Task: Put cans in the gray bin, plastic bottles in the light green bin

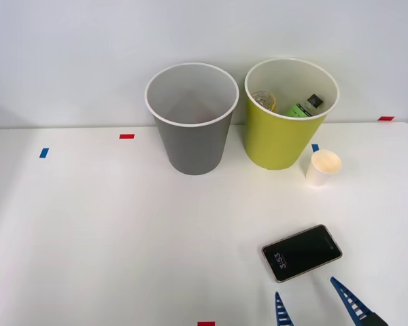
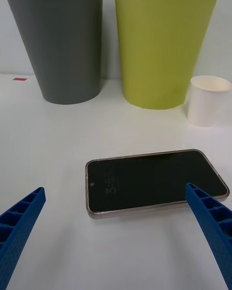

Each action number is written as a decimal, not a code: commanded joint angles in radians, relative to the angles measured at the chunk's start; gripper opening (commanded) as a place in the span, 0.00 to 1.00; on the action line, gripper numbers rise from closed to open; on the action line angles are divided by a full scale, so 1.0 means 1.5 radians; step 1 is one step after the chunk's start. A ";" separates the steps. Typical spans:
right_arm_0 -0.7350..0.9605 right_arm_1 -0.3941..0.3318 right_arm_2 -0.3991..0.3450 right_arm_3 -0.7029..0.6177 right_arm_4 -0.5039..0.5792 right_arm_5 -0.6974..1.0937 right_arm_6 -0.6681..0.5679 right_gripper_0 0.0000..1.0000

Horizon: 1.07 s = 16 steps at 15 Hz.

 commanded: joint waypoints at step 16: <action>0.032 -0.004 0.003 0.000 -0.001 0.000 -0.006 1.00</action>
